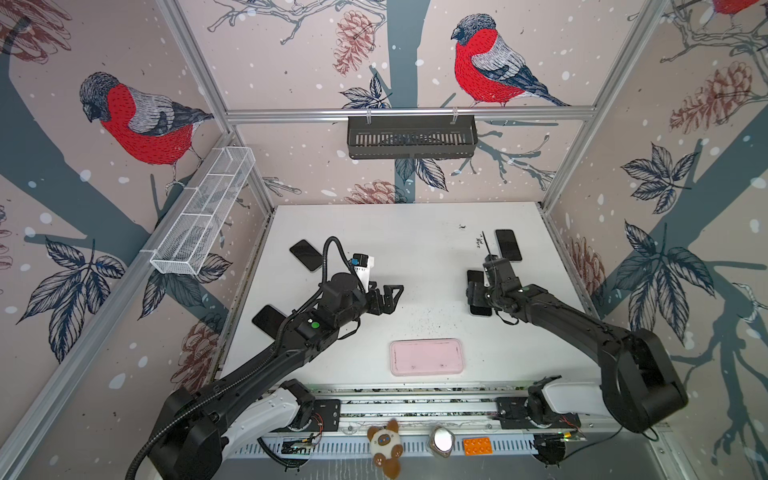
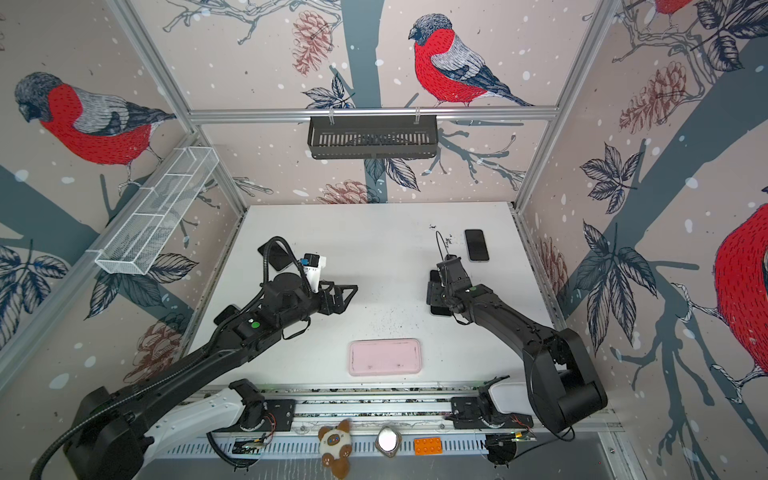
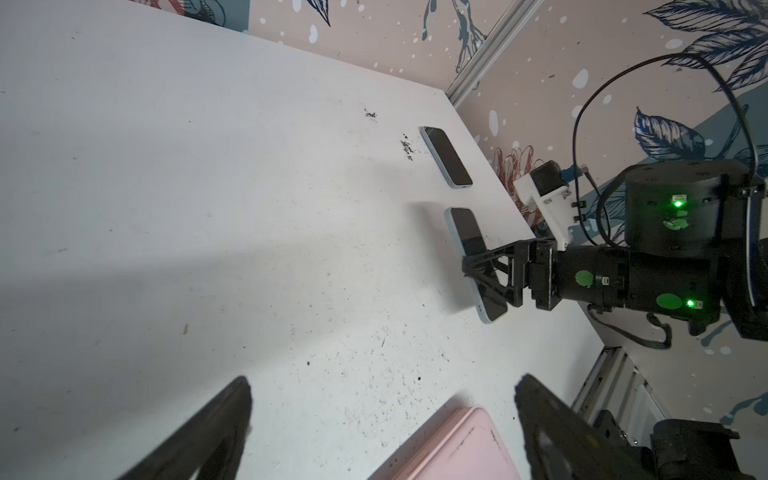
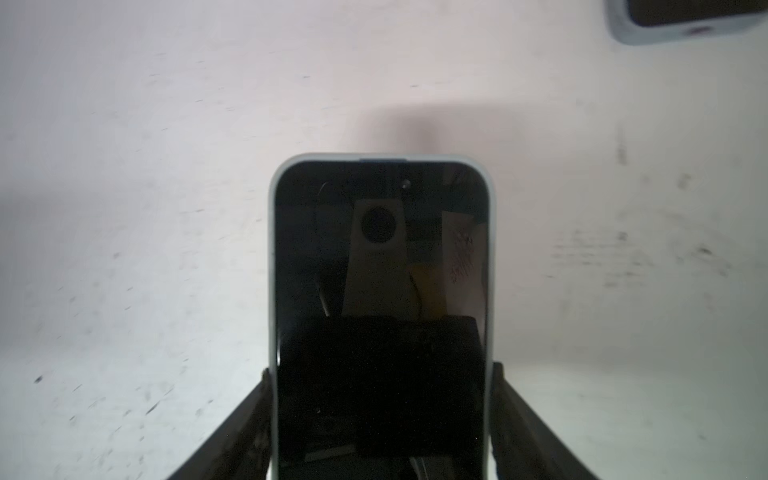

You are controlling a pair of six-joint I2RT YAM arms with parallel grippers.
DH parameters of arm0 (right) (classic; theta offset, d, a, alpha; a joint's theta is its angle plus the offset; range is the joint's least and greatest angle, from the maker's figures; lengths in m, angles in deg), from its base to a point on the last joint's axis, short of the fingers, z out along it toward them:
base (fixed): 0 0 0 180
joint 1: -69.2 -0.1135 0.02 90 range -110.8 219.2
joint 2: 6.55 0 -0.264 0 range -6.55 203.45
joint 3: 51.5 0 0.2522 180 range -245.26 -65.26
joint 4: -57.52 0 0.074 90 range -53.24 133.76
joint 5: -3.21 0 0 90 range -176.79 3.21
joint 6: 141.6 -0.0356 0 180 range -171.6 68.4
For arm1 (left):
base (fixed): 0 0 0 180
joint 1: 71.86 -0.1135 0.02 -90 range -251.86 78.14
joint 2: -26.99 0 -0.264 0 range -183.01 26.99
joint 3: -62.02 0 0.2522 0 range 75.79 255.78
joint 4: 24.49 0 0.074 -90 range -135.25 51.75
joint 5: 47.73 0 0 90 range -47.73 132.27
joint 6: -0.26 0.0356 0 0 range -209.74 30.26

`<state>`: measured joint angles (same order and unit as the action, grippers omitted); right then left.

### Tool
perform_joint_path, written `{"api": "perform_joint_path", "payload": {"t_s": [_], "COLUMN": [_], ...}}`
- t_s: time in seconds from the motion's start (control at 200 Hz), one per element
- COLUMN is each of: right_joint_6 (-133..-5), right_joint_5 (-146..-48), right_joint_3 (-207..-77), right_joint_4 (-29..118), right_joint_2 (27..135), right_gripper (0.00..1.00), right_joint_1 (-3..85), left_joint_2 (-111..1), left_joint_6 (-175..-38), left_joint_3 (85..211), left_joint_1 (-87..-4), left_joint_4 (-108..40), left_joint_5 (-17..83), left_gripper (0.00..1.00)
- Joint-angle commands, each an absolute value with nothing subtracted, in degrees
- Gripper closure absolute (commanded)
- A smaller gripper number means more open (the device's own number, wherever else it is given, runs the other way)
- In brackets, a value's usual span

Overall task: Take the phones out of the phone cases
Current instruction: 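Carry the phone toward the left gripper while the left gripper grasps its edge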

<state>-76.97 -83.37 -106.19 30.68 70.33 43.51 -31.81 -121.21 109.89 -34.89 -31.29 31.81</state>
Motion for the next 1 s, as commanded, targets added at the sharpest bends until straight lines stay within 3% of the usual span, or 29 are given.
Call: {"api": "perform_joint_path", "payload": {"t_s": [0.0,0.28,0.69,0.86,0.996], "right_joint_6": [-75.56,-73.46,-71.23,-71.10,-71.01], "right_joint_5": [-83.00,-85.04,-86.34,-86.78,-87.50], "right_joint_3": [-107.39,-109.16,-110.07,-109.84,-109.19], "right_joint_4": [35.68,42.58,44.36,44.60,45.41], "right_joint_2": [70.77,72.09,73.02,72.03,71.41], "right_gripper": [0.46,0.46,0.48,0.49,0.50], "right_joint_1": [39.16,28.94,22.21,21.22,20.59], "left_joint_2": [-34.45,-42.06,-51.14,-54.42,-56.08], "left_joint_6": [-126.05,-131.23,-137.69,-141.52,-143.47], "left_joint_3": [109.07,107.70,107.86,107.77,107.43], "left_joint_1": [-34.77,-34.79,-35.03,-35.37,-35.69], "left_joint_4": [-20.31,-10.40,-3.10,1.14,4.51], "left_joint_5": [25.03,20.42,20.27,19.46,19.13], "left_gripper": [0.02,0.05,0.14,0.21,0.33]}}
